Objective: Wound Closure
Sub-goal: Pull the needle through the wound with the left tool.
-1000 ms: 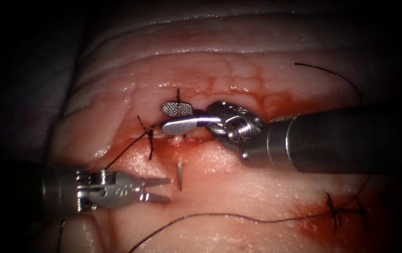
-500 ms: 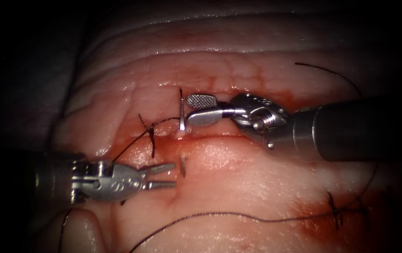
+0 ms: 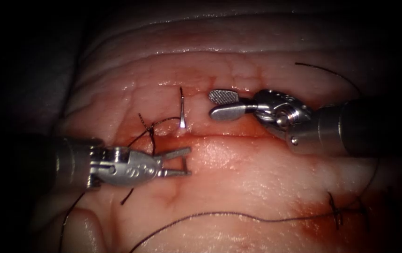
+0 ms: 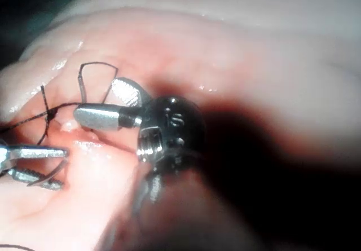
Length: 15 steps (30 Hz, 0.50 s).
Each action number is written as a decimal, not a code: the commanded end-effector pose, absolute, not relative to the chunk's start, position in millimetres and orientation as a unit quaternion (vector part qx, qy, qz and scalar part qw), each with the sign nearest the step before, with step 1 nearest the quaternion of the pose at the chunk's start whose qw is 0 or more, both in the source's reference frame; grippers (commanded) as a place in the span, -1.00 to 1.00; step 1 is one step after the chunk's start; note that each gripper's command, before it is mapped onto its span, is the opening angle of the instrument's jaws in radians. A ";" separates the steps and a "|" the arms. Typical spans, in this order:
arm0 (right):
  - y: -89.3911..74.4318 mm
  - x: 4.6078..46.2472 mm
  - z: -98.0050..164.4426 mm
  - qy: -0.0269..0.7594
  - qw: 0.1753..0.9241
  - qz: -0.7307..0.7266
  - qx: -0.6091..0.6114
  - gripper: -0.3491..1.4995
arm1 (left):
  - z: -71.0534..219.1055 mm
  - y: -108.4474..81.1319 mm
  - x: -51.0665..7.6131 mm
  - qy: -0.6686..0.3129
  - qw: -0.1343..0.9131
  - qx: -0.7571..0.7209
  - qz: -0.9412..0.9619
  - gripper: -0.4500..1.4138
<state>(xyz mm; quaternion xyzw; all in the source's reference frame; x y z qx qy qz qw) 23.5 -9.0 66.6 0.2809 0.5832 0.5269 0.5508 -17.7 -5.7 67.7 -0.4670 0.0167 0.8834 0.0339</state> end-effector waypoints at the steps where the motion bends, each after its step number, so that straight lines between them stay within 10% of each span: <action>1: -9.8 24.3 67.2 0.584 0.552 0.525 0.282 0.40 | 68.4 -5.8 -18.3 0.016 0.033 -0.469 0.883 -0.40; 5: -10.7 24.1 66.8 0.584 0.553 0.522 0.283 0.26 | 68.9 -5.5 -18.2 -0.001 0.027 -0.480 0.877 -1.00; 15: -13.3 22.7 65.2 0.587 0.556 0.508 0.296 0.09 | 67.2 -4.5 -17.9 -0.173 0.093 -0.552 0.810 -1.00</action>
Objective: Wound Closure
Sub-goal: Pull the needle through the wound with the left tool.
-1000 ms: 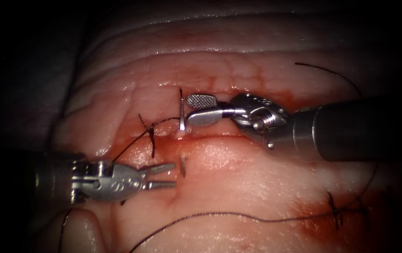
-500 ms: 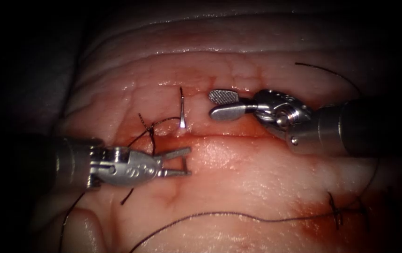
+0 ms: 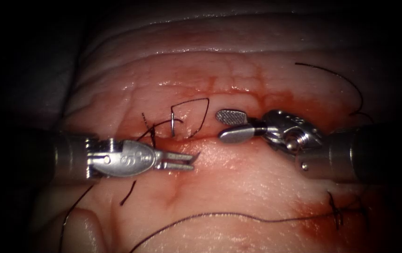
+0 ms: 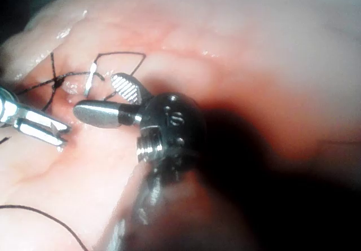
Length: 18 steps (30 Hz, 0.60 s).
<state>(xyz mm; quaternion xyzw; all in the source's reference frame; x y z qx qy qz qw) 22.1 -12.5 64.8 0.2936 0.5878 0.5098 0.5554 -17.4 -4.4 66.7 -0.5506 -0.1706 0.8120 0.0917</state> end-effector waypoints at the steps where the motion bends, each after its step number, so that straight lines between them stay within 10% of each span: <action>1: -13.6 22.7 65.2 0.587 0.558 0.505 0.299 0.09 | 66.9 -4.4 -17.9 -0.195 0.105 -0.559 0.799 -1.00; 18: -16.7 24.9 63.2 0.601 0.694 0.355 0.175 0.20 | 61.8 -0.2 -15.5 -0.397 0.320 -0.619 0.598 -1.00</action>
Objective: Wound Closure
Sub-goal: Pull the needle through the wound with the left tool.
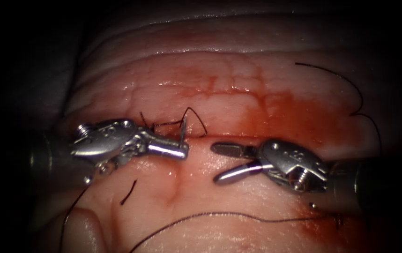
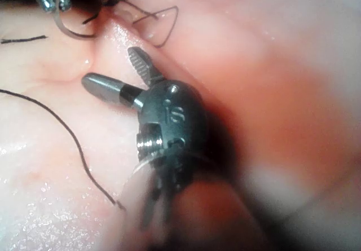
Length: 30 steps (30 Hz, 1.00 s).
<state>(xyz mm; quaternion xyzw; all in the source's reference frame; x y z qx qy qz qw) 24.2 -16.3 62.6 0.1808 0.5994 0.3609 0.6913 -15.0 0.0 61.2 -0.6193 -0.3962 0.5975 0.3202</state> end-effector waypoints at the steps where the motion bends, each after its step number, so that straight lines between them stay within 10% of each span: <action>1: -16.7 25.2 63.1 0.605 0.702 0.340 0.159 0.24 | 61.3 0.2 -15.4 -0.408 0.329 -0.618 0.586 -1.00; 9: -16.7 27.2 62.8 0.609 0.736 0.282 0.088 0.33 | 57.6 0.7 -14.5 -0.448 0.326 -0.631 0.542 -1.00; 21: -16.5 29.9 64.3 0.560 0.784 0.255 0.084 -0.24 | 51.4 -0.6 -12.5 -0.355 0.241 -0.696 0.575 -1.00; 30: -17.3 30.2 67.8 0.528 0.805 0.253 0.097 -0.27 | 48.6 -2.1 -12.0 -0.298 0.219 -0.707 0.603 -1.00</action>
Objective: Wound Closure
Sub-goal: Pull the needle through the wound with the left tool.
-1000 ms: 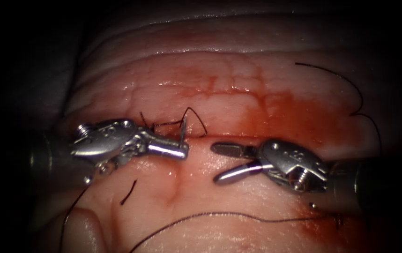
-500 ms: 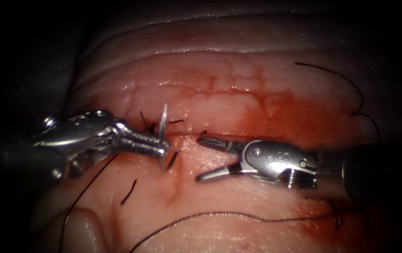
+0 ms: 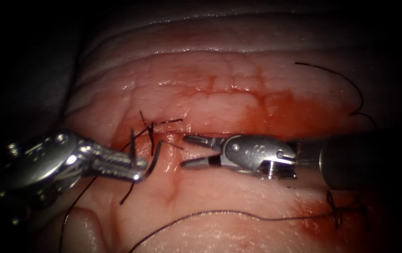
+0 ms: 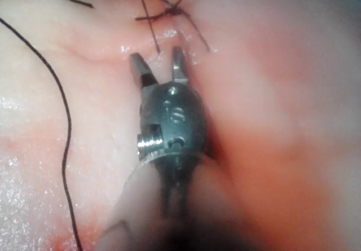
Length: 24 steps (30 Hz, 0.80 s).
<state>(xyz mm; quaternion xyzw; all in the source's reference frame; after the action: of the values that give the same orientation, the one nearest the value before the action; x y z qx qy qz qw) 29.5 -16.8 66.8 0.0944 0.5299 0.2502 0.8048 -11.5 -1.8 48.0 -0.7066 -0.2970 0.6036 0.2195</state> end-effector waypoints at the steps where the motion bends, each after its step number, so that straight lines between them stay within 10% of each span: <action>1: -17.4 30.2 68.2 0.524 0.808 0.252 0.099 -0.27 | 48.2 -2.3 -12.0 -0.291 0.214 -0.709 0.606 -1.00; 24: -18.5 30.0 68.9 0.500 0.809 0.281 0.132 -0.27 | 41.6 -5.1 -9.9 -0.065 0.100 -0.683 0.720 -1.00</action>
<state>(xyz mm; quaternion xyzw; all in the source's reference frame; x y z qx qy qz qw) 29.2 -18.1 68.5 0.1323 0.4980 0.2832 0.8089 -9.3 -4.9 41.1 -0.6799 -0.0608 0.7241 0.0989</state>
